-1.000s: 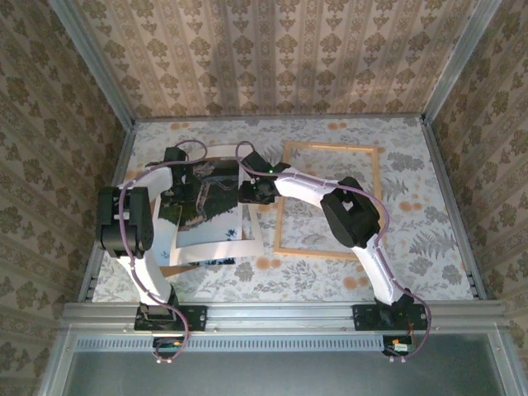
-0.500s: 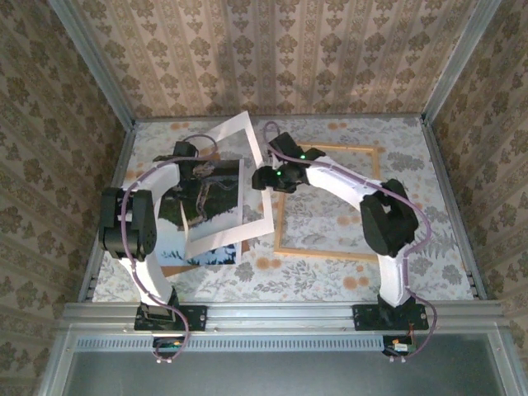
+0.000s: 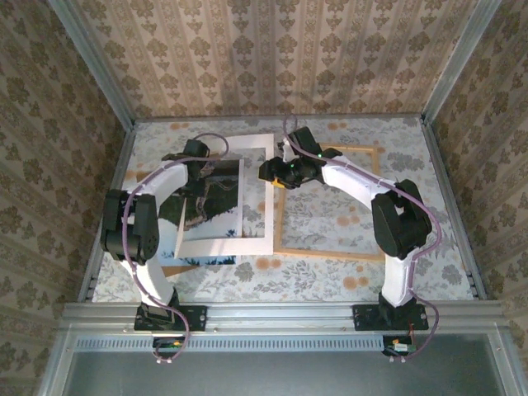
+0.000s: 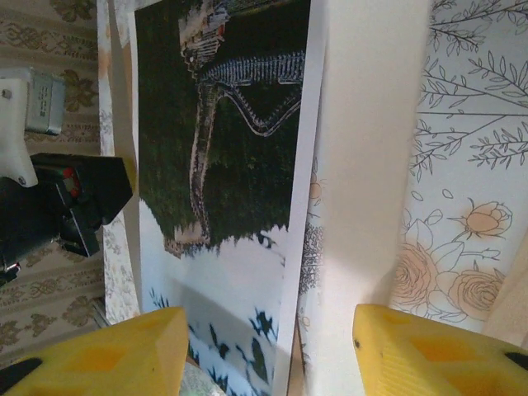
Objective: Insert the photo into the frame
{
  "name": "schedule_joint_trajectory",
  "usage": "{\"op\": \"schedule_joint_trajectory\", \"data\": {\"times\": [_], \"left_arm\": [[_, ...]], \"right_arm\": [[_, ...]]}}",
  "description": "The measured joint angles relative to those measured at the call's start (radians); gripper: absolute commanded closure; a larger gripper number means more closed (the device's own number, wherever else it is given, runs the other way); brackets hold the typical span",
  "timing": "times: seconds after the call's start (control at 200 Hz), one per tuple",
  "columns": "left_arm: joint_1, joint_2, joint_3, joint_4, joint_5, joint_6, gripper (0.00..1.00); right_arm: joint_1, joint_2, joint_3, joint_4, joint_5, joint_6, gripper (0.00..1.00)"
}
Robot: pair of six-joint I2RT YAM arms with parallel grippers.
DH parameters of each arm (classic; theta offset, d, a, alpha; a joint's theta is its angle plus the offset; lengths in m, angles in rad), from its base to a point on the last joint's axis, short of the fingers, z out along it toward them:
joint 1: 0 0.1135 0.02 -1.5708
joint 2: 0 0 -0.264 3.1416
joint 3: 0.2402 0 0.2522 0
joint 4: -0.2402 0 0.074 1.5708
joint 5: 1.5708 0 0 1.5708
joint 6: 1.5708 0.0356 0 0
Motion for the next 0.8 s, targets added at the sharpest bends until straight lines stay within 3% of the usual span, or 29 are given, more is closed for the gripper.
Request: {"op": "schedule_joint_trajectory", "data": {"times": [0.39, 0.58, 0.8], "left_arm": [[-0.007, 0.0, 0.022, 0.0, 0.0, 0.0, 1.0], [-0.014, 0.0, 0.022, 0.0, 0.0, 0.0, 1.0], [-0.018, 0.0, 0.022, 0.0, 0.003, 0.0, 1.0]], "right_arm": [[-0.056, 0.008, -0.084, 0.006, 0.02, -0.056, 0.36], [-0.06, -0.006, -0.118, 0.04, -0.007, -0.045, 0.54], [-0.06, -0.006, -0.134, 0.125, -0.064, -0.004, 0.63]]}}
